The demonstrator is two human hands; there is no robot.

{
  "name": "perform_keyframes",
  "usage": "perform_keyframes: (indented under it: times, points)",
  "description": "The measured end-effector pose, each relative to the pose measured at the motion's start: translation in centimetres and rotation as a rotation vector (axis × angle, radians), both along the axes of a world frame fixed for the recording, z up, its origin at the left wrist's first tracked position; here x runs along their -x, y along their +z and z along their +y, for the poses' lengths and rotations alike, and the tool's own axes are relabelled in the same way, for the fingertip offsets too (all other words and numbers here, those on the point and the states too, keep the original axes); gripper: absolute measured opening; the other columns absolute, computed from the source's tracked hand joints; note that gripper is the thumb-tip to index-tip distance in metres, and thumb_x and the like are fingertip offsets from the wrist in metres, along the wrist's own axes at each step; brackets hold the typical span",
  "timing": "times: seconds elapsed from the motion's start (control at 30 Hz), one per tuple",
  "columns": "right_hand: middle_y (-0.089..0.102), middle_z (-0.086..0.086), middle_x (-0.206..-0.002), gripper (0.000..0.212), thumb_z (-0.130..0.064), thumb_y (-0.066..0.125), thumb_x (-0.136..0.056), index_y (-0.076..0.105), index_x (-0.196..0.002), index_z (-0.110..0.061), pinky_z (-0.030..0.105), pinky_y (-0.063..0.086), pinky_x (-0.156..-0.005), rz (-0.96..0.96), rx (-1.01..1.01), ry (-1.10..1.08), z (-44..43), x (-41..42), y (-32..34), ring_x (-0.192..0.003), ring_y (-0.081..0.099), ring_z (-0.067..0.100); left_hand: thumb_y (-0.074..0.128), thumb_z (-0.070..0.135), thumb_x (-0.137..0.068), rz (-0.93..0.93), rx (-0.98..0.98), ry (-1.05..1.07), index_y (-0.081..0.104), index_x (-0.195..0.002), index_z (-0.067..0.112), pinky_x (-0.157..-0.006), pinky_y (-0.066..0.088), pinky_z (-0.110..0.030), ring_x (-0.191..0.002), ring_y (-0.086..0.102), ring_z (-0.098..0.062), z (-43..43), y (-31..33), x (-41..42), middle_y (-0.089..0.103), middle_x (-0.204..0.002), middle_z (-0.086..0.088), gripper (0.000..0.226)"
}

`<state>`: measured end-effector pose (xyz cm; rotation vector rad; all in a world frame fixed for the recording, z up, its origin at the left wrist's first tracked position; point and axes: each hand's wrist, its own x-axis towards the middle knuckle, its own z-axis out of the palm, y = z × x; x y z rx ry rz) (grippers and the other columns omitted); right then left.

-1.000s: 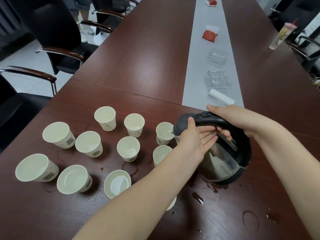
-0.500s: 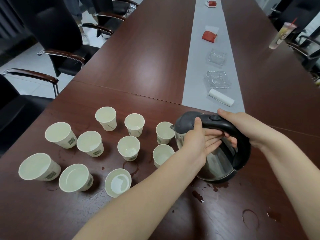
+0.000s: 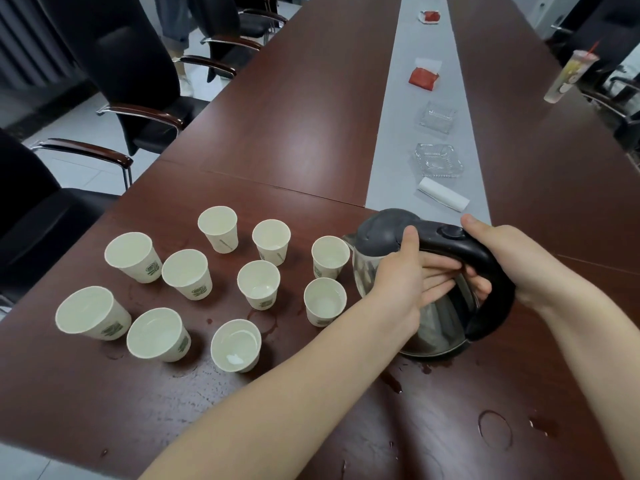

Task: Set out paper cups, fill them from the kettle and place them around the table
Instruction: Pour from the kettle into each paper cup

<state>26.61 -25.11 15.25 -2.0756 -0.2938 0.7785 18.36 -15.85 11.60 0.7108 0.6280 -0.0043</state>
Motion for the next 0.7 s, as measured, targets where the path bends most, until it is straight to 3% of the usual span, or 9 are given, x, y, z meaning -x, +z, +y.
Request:
perform_keyframes:
  times: [0.47,0.7]
  points:
    - [0.035,0.01,-0.033,0.062,-0.053,0.045,-0.089,0.046,-0.052,-0.003,0.019,0.035,-0.031,-0.055,-0.024,0.109,2.6,1.9,5.4,-0.022,0.031,0.017,0.029,0.049,-0.101,-0.15,0.044,0.042,0.064,-0.068,-0.001,-0.065,0.057,-0.023,-0.059,0.067,-0.014,1.9,3.5,2.4,0.068,-0.06,-0.01,0.069]
    - [0.037,0.011,-0.046,0.059,-0.058,0.051,-0.083,0.049,-0.058,-0.005,0.02,0.036,-0.034,-0.011,0.051,0.131,7.3,2.5,6.8,-0.026,0.033,0.018,0.028,0.05,-0.1,-0.175,0.12,0.02,0.065,-0.073,-0.001,-0.071,0.056,-0.025,-0.069,0.067,-0.018,6.5,4.3,3.9,0.069,-0.07,-0.013,0.069]
